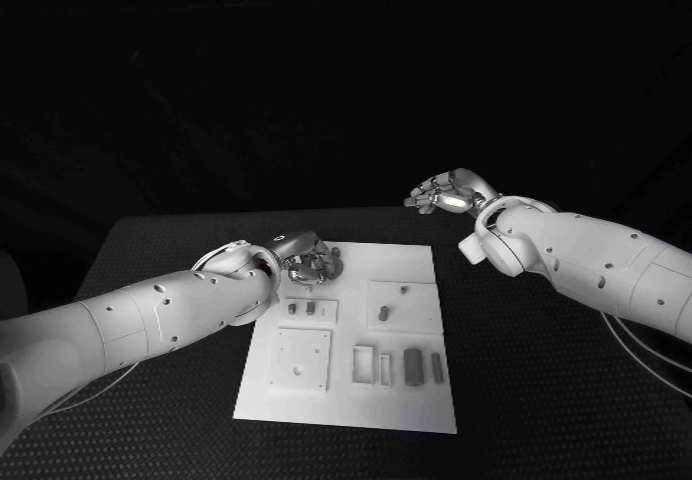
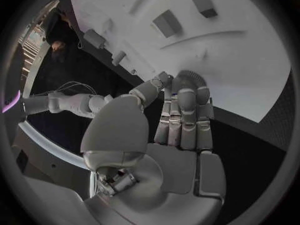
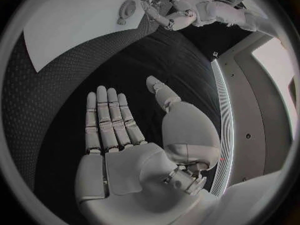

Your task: Assemble the parts on the task board

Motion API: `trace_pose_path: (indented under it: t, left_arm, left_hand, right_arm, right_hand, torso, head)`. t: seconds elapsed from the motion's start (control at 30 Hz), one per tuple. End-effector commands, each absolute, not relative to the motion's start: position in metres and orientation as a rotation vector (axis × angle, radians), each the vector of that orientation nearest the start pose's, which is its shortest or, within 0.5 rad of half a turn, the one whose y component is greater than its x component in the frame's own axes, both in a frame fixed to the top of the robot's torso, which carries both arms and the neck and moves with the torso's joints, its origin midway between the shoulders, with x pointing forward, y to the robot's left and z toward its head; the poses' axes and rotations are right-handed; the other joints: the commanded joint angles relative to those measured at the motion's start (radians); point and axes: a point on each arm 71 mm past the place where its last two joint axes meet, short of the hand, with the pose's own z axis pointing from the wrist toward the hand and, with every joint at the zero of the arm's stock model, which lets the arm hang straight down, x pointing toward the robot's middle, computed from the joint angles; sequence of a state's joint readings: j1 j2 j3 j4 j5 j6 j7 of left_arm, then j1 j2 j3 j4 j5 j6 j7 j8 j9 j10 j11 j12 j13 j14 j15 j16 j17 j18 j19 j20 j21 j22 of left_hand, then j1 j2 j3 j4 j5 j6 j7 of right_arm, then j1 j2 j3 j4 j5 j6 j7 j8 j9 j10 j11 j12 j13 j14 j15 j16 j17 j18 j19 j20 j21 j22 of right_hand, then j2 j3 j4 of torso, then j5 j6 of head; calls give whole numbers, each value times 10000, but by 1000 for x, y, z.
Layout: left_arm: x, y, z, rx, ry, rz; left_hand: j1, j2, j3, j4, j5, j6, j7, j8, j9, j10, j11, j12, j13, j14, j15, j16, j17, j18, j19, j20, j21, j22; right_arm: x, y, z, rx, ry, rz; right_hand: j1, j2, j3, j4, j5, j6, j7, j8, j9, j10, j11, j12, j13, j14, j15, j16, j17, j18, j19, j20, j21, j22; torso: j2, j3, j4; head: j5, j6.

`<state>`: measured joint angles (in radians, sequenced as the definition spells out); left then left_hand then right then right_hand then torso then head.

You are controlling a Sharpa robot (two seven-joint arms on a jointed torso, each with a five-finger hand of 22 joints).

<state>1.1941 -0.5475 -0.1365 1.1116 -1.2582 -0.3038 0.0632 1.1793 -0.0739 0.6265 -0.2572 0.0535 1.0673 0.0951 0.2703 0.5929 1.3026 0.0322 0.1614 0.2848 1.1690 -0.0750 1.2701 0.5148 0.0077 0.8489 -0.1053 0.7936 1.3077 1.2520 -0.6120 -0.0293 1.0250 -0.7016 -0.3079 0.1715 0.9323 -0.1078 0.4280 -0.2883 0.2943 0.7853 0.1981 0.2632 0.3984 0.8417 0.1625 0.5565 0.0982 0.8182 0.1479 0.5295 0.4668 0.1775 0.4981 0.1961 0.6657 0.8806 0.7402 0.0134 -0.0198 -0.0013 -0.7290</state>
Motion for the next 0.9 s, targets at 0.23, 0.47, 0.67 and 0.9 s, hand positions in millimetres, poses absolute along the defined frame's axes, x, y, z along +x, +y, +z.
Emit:
trace_pose_path:
  t: [0.23,0.47,0.67,0.9]
  left_arm:
    - [533,183,-238,256,18016,-7528]
    - [530,205,-238,156,18057,-7197]
    - [530,213,-239,63,18091,-7046]
    - [531,213,-240,88,18158,-7018]
  left_hand:
    - [-46,90,84,-3,55,80,10,39,1,78,15,-62,4,67,-31,22,-22,77,5,-651,46,181]
    - [-47,87,97,-17,49,83,10,37,-3,86,14,-77,1,85,-33,34,-23,76,15,-659,54,183]
    - [-51,85,104,-21,49,82,11,34,-6,89,13,-88,0,95,-33,39,-25,76,23,-663,60,183]
    - [-49,87,115,-27,45,80,13,31,-10,91,14,-101,-3,105,-33,45,-28,76,31,-668,64,182]
  right_arm:
    - [578,-237,-177,5249,15716,9525]
    - [577,-239,-177,5260,15715,9509]
    - [577,-239,-177,5264,15708,9499]
    - [577,-239,-177,5256,15712,9513]
  right_hand:
    - [-113,-5,49,15,53,-24,154,71,-12,59,13,66,-20,-95,1,50,-20,134,-8,75,-50,14]
    - [-111,-7,50,13,54,-23,154,72,-15,59,13,70,-26,-96,1,53,-24,136,-8,76,-51,17]
    - [-109,-6,51,14,56,-23,153,73,-17,59,13,72,-31,-96,0,56,-27,138,-8,77,-52,20]
    - [-108,-6,52,14,56,-23,153,75,-20,59,13,76,-37,-97,0,59,-31,139,-8,79,-53,22]
  torso:
    - [2,-4,5]
    - [9,3,10]
    - [11,-17,2]
    - [7,0,-6]
  head:
    - [24,2]
    - [42,-1]
    - [45,-15]
    - [78,-29]
